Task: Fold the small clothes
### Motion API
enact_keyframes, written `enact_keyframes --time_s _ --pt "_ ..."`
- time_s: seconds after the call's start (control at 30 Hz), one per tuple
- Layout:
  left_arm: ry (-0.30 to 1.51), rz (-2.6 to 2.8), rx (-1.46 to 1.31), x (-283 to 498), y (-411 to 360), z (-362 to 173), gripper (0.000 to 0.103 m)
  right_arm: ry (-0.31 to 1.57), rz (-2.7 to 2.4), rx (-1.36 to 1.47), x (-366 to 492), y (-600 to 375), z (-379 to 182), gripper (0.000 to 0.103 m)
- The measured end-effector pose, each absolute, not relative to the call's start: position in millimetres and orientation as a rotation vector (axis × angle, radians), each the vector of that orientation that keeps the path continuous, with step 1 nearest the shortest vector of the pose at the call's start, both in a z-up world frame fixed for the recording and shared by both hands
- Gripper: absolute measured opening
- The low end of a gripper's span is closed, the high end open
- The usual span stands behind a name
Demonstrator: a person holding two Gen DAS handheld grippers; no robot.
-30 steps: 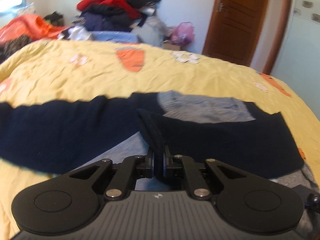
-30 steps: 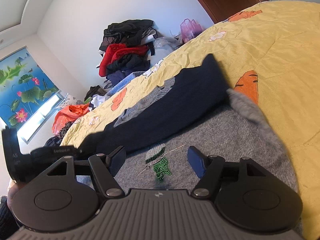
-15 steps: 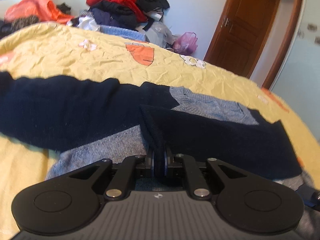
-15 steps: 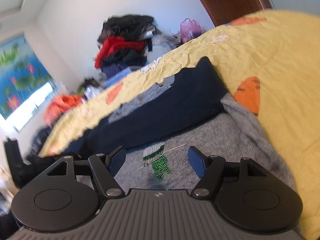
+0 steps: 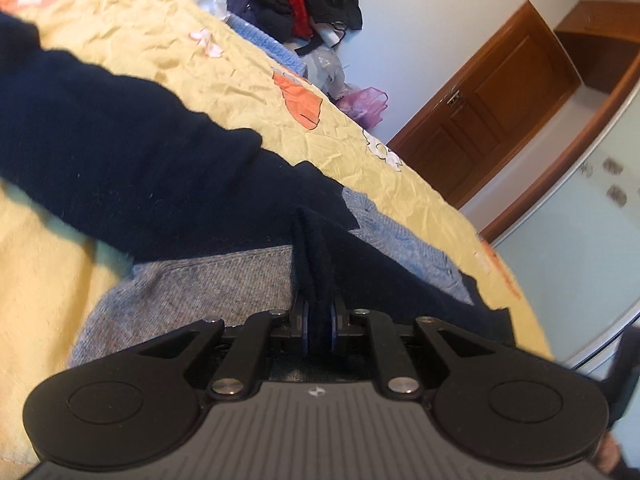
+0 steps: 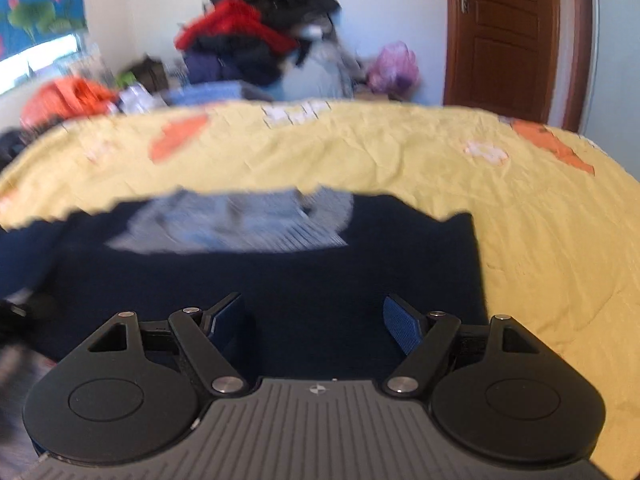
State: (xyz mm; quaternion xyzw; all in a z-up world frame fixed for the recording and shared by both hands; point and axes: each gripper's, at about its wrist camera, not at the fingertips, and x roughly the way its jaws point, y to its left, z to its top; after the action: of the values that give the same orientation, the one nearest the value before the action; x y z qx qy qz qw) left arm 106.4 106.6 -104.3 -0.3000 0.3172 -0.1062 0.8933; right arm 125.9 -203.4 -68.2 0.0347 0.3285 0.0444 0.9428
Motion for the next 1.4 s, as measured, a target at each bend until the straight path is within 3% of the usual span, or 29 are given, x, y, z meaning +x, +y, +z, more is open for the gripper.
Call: enact_keyframes --time_s 0.3,0.47,0.53,0.57,0.6,0.67,0.7,0.93,1.17,1.27,1.33,1.4 --pt "0.66 -0.224 -0.621 107.5 107.0 -103.9 0.011 0.624 0.076 0.014 120.7 -198.4 -82.1 0.089" --pt "0.658 -0.146 -0.43 97.5 103.2 -75.5 0.017 0.625 0.066 0.005 120.6 -196.8 -80.7 0.091" --pt "0.598 -0.102 -0.426 85.2 121.6 -59.5 0.028 0.625 0.064 0.006 120.0 -196.9 -80.8 0.091" --pt "0.567 -0.078 -0.446 79.7 136.4 -52.1 0.041 0.624 0.064 0.006 119.8 -196.8 -80.9 0.092" --pt "0.532 -0.044 -0.471 74.4 153.6 -45.2 0.06 0.624 0.065 0.007 119.8 -196.9 -81.1 0.092" --pt "0.455 0.073 -0.512 64.6 191.2 -34.4 0.084 0.626 0.067 0.009 120.2 -196.7 -81.0 0.094" --pt "0.416 0.145 -0.529 60.3 211.0 -30.9 0.085 0.626 0.069 0.01 120.2 -196.6 -81.1 0.095" --pt "0.401 0.431 -0.689 61.7 336.1 -32.5 0.085 0.63 0.072 0.009 119.4 -195.4 -81.5 0.1" --pt "0.485 0.458 -0.805 82.1 385.0 -60.1 0.084 0.631 0.068 0.009 119.2 -195.9 -81.7 0.101" --pt "0.49 0.451 -0.903 88.3 398.2 -74.3 0.069 0.63 0.068 0.01 119.2 -196.1 -81.8 0.101" --pt "0.464 0.463 -0.911 90.2 401.6 -76.9 0.065 0.631 0.068 0.012 119.8 -197.0 -81.9 0.101" --pt "0.469 0.472 -0.892 97.0 402.9 -76.6 0.051 0.631 0.068 0.014 120.0 -197.4 -82.0 0.101"
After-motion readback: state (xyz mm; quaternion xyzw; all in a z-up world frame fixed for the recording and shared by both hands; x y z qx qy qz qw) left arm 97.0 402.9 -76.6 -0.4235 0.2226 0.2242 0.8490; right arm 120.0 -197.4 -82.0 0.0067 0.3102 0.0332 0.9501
